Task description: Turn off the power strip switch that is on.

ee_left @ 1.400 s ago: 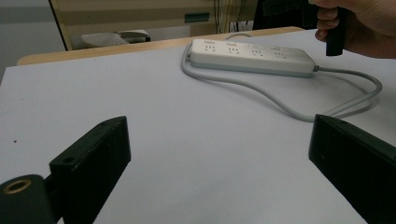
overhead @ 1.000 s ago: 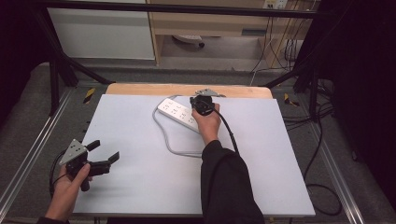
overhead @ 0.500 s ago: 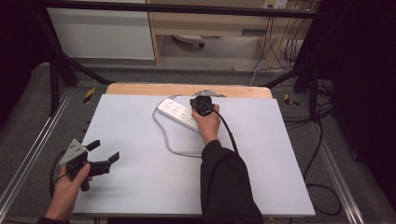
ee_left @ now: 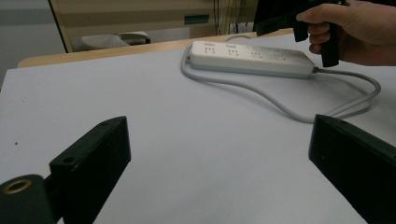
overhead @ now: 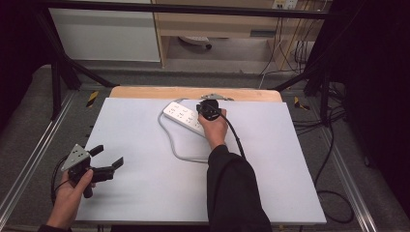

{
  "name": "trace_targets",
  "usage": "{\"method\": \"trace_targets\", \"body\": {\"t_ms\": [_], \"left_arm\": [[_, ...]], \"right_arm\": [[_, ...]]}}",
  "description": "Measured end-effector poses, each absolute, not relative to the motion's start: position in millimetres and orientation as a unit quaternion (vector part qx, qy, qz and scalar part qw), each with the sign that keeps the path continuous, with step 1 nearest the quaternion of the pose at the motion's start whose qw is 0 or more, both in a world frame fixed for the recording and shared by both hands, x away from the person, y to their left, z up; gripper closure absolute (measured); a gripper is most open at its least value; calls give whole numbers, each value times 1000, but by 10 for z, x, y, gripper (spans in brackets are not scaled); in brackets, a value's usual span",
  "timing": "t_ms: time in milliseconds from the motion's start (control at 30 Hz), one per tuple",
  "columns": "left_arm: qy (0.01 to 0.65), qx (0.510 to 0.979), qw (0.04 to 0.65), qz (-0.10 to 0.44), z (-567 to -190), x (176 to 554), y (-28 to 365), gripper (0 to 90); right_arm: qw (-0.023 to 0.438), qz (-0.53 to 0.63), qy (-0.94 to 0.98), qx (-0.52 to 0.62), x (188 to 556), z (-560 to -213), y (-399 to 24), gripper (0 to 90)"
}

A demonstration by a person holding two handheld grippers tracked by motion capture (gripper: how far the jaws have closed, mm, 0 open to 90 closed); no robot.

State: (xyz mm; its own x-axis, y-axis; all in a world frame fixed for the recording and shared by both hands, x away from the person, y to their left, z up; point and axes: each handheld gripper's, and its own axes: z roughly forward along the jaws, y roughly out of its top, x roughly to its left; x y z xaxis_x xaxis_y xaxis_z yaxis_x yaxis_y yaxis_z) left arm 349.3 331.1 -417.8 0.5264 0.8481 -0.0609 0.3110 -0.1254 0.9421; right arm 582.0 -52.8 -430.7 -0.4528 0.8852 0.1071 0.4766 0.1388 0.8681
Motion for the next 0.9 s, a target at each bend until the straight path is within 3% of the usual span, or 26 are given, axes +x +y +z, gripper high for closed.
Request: {"method": "trace_targets", "body": {"t_ms": [900], "left_arm": [[412,704,516,262,-4173,3489,3313,56]], "right_arm": [[209,441,737,466,5806,-4354,-419,900]]}}
